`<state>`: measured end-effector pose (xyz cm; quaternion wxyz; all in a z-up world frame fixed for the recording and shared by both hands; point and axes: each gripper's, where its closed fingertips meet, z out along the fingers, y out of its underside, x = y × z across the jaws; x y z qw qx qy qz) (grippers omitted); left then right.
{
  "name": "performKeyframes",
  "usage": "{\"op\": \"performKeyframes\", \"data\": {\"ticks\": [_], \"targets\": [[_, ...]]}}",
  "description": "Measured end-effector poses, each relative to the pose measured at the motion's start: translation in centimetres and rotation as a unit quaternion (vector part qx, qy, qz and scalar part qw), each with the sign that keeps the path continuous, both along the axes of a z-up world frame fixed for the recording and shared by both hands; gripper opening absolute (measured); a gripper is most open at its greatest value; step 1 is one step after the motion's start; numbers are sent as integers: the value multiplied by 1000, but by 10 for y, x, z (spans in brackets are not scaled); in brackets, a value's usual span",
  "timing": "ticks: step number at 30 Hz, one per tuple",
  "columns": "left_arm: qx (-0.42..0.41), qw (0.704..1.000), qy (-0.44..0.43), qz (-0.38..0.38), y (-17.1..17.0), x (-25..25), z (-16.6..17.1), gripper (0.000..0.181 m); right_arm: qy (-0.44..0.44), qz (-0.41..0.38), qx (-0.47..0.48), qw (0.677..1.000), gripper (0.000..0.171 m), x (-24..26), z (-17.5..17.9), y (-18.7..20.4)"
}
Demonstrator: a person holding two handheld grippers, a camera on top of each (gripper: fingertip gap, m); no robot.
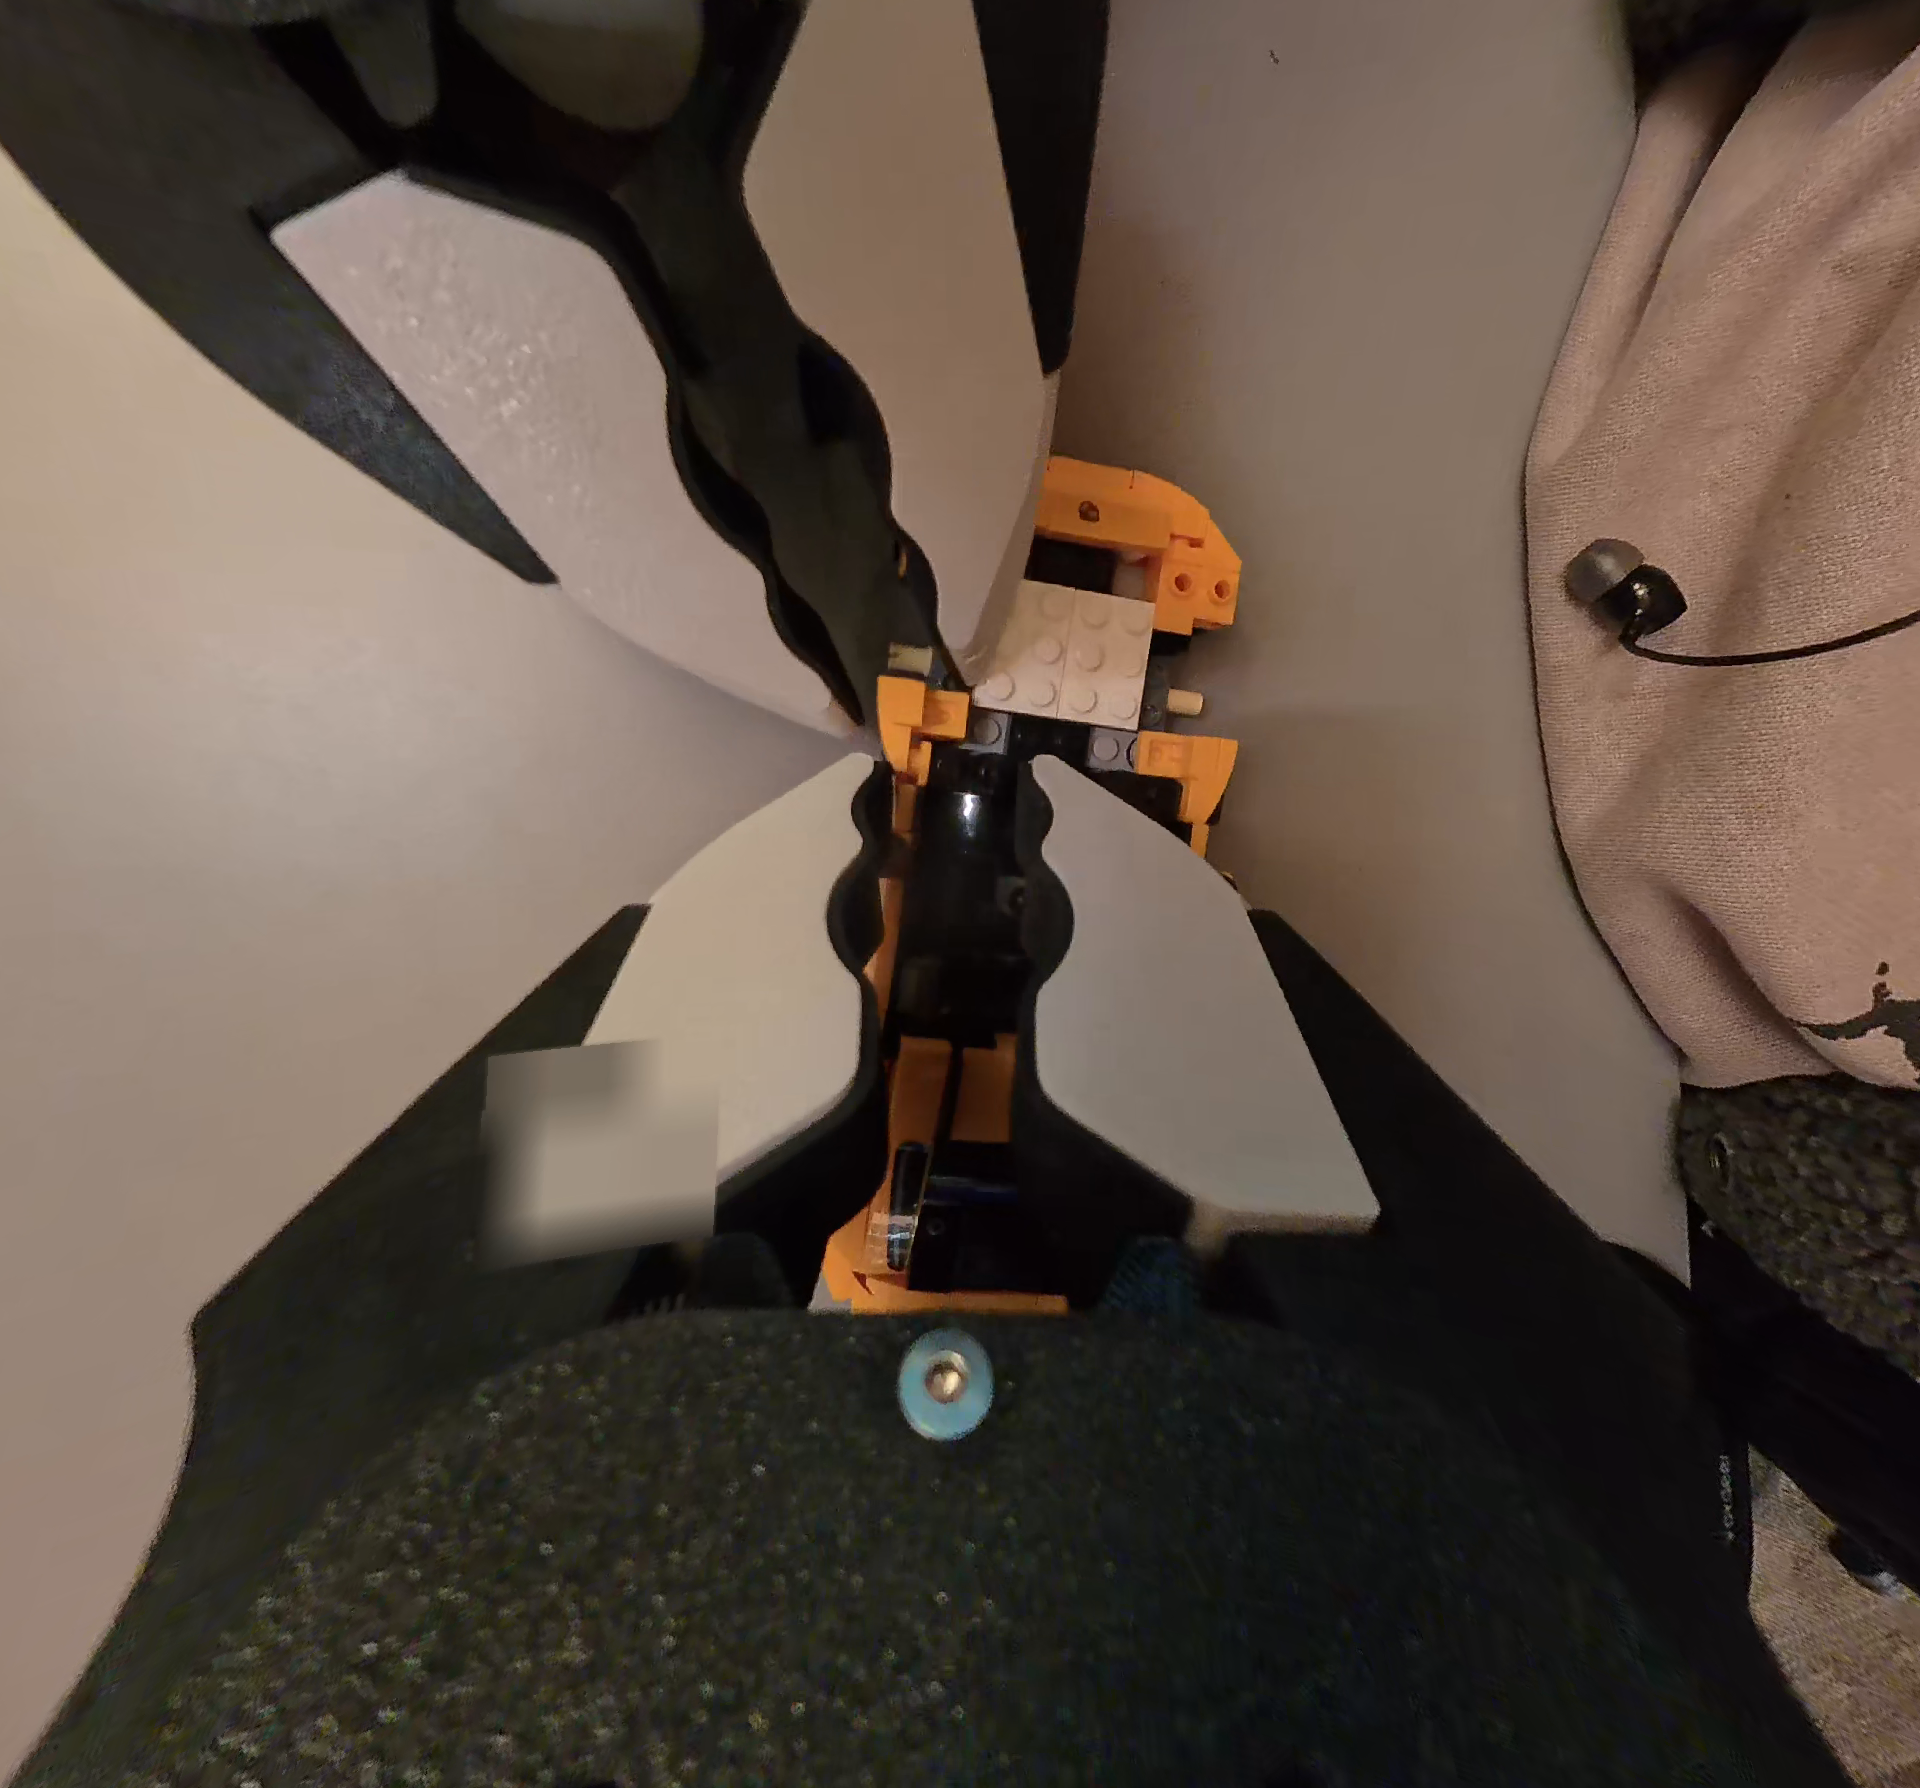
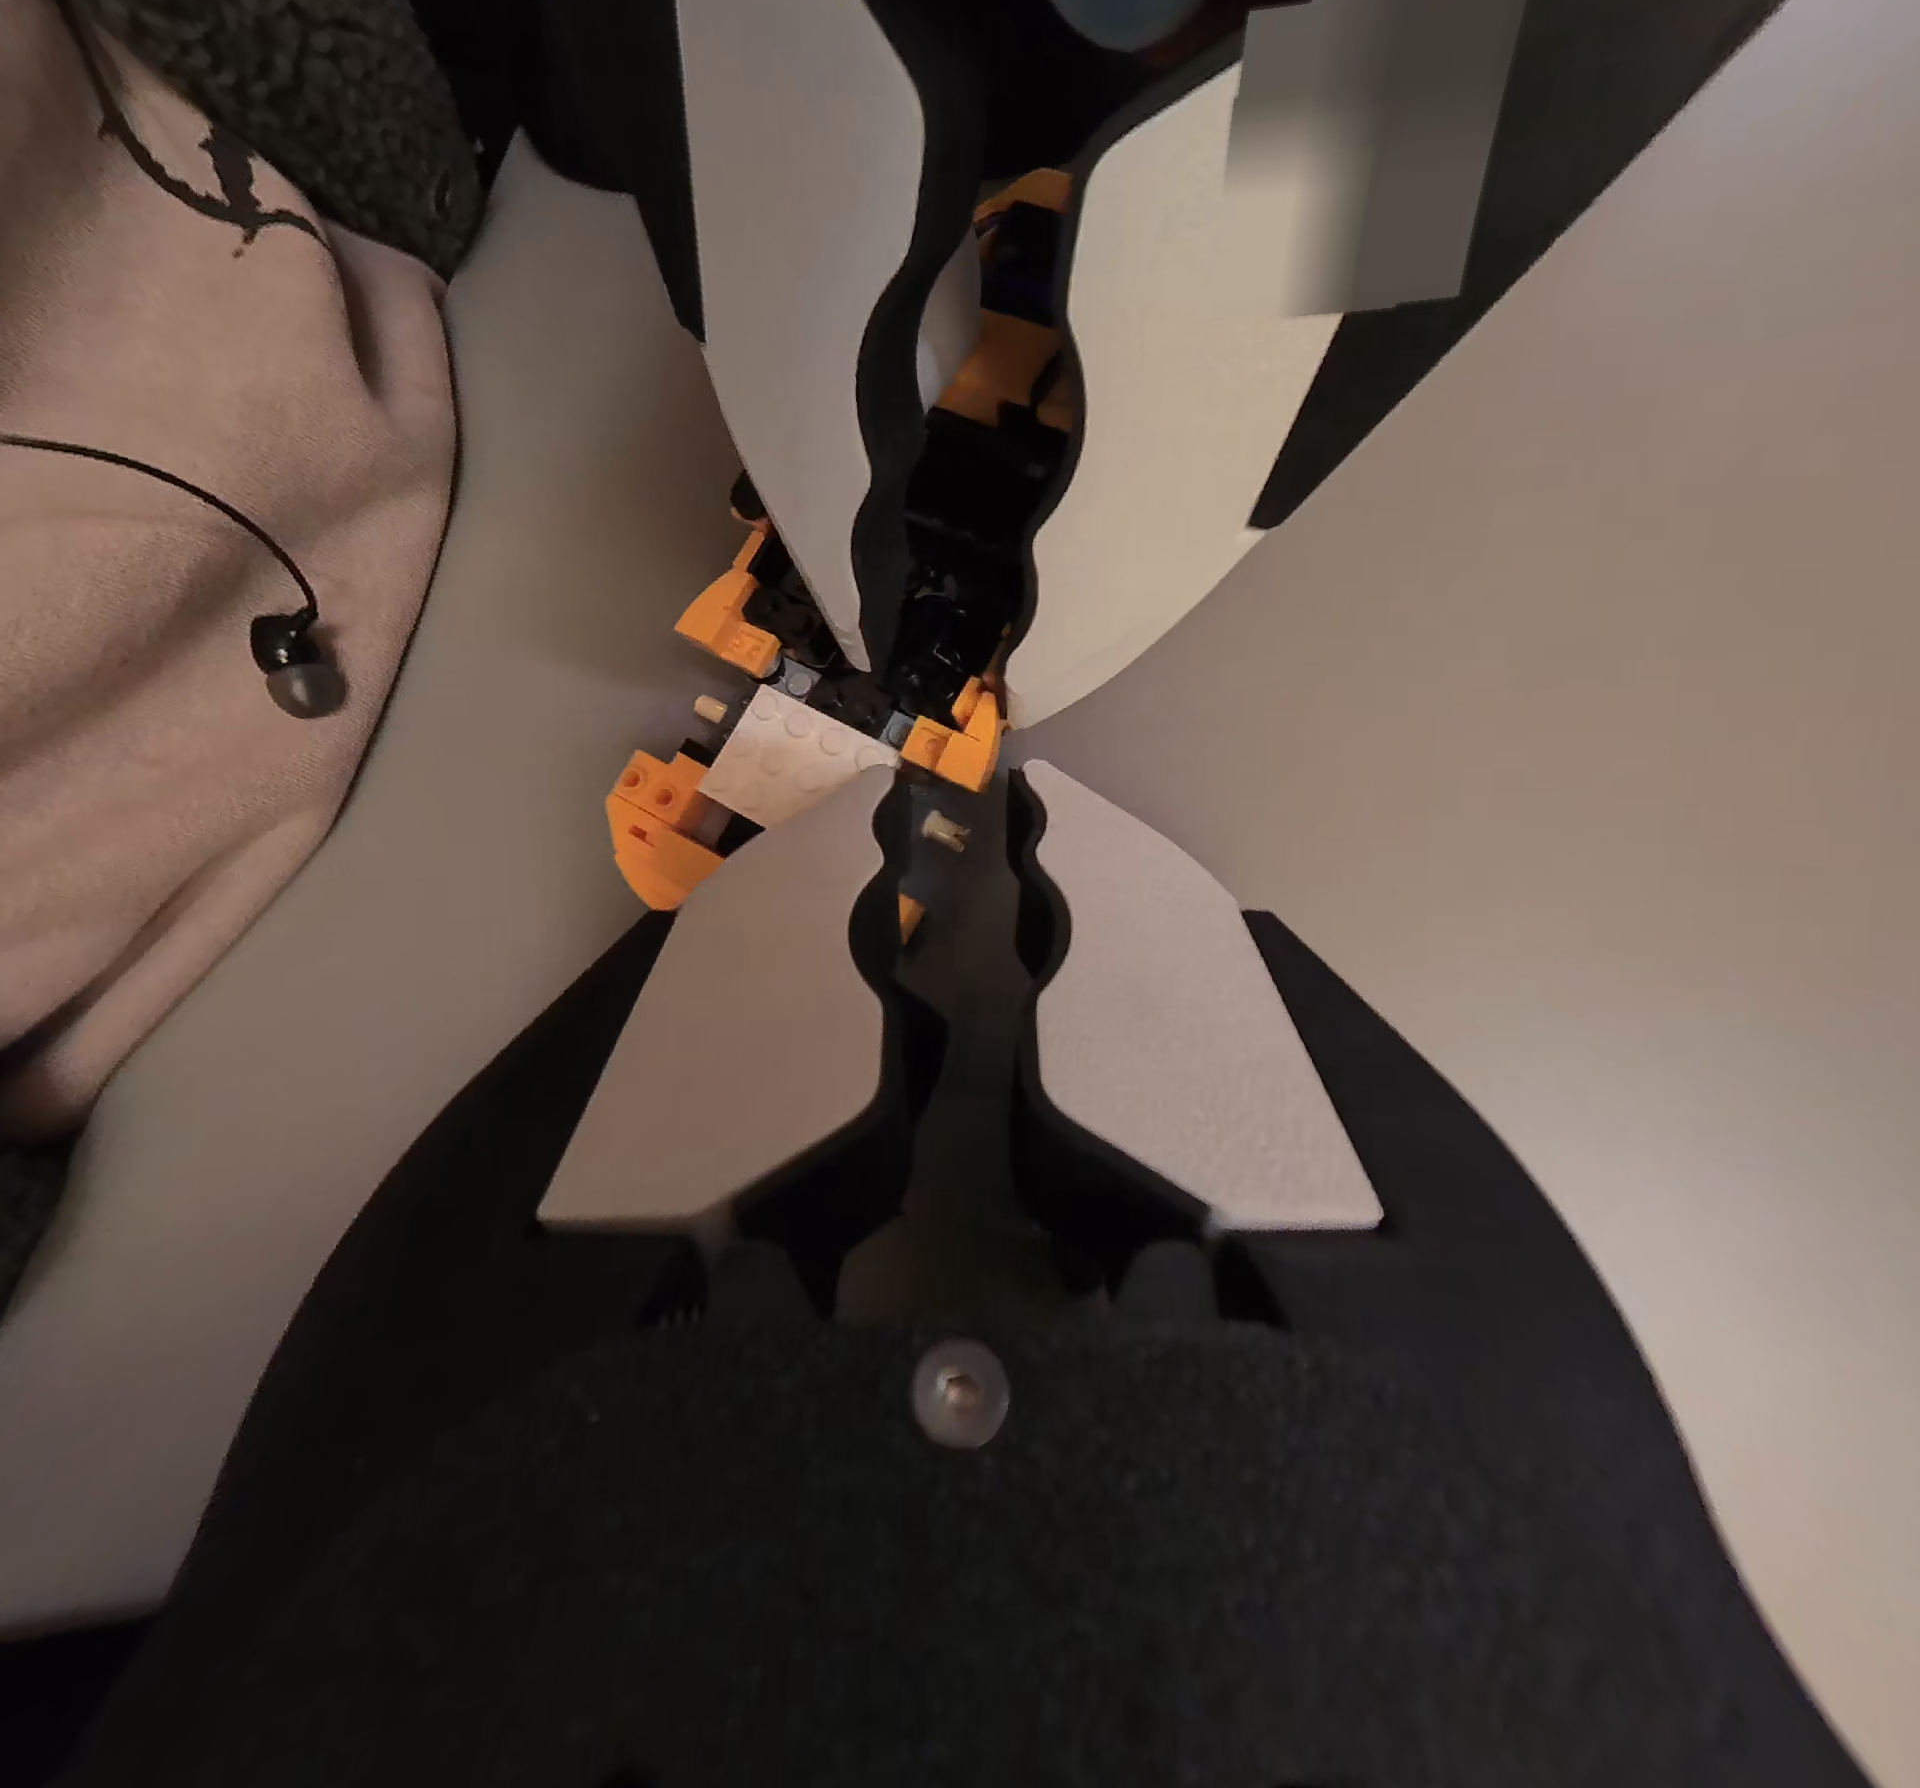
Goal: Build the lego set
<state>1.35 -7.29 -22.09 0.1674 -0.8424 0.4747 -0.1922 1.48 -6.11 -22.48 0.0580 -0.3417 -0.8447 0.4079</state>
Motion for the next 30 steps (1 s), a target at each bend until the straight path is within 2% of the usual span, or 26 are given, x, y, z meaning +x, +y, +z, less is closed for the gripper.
{"op": "performKeyframes", "data": {"ticks": [5, 15, 20, 22, 25, 30], "targets": [[-2, 1000, -2, 3, 0, 0, 0, 22, -1, -39, -10, 999, 22, 2, 6, -6], [14, 1000, 1, 14, 0, -2, 2, 23, -14, -150, 45, 988, 21, -6, 0, -9], [63, 997, -23, 49, -7, -30, 32, 38, -13, -156, 50, 986, 23, -7, -1, -12], [64, 996, -27, 63, -17, -49, 34, 48, -15, -157, 54, 986, 23, -6, -1, -11], [46, 996, -17, 72, -37, -69, 18, 72, -24, -156, 61, 986, 24, -7, -3, -11], [41, 997, -28, 51, -52, -60, -11, 94, -33, -148, 82, 985, 25, -9, -5, -12]]}}
